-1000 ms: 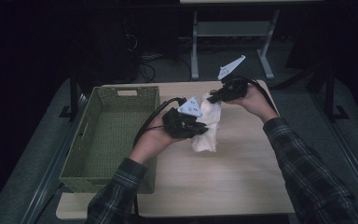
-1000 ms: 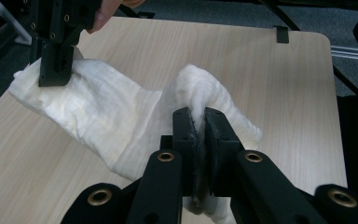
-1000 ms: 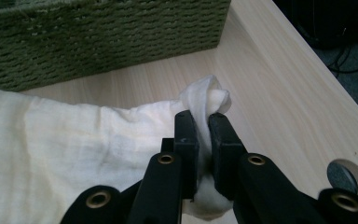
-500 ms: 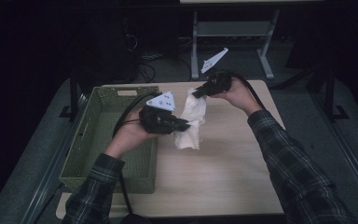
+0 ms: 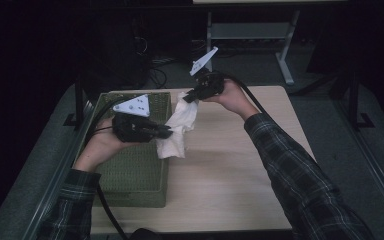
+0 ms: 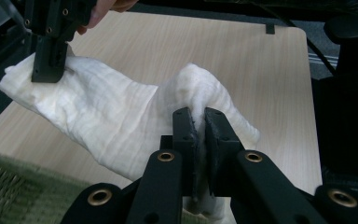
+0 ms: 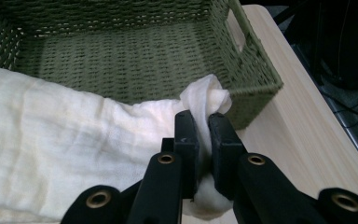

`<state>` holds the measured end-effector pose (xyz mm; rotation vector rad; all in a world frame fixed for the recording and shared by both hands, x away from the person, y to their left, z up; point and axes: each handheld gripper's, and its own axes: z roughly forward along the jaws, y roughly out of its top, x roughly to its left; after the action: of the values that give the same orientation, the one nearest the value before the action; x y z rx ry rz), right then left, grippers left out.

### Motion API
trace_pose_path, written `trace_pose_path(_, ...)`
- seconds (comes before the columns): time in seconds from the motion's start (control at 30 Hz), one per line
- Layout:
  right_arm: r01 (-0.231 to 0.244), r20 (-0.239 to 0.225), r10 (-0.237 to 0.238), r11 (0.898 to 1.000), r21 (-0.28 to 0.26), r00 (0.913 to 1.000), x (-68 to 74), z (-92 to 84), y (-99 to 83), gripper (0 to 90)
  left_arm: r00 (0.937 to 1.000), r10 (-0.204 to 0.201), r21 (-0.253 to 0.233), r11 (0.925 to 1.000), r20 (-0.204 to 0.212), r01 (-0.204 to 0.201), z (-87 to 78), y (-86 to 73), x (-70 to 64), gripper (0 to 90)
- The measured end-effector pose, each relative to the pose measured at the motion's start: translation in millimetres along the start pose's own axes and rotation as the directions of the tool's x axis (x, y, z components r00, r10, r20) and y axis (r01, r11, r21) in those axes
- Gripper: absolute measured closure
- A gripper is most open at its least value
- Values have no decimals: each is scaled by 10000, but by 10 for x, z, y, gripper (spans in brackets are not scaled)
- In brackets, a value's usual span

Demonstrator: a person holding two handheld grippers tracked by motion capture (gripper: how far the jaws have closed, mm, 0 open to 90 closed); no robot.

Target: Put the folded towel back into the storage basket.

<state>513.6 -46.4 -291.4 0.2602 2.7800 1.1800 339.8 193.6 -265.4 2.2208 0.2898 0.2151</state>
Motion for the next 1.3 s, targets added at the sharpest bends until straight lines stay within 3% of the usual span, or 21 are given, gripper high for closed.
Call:
trace_pose_path(0.3, 375, -163, -375, 9993, -4, 9992, 121, 333, 360, 835, 9991, -102, 143, 9998, -405, 108, -213, -203, -27, 835)
trace_pose_path(0.53, 886, -313, -880, 9959, 180, 9956, 290, 625, 641, 835, 9972, -489, 145, 9987, -562, 498, -357, -404, -23, 835)
trace_pose_path(0.87, 773, -444, -762, 9967, 240, 9961, 307, 834, 631, 835, 9950, -795, 413, 9958, -600, 820, -375, -600, 18, 834)
trace_pose_path(1.3, 764, -476, -751, 9967, 271, 9960, 326, 925, 560, 834, 9959, -880, 772, 9930, -212, 894, -244, -671, 24, 827)
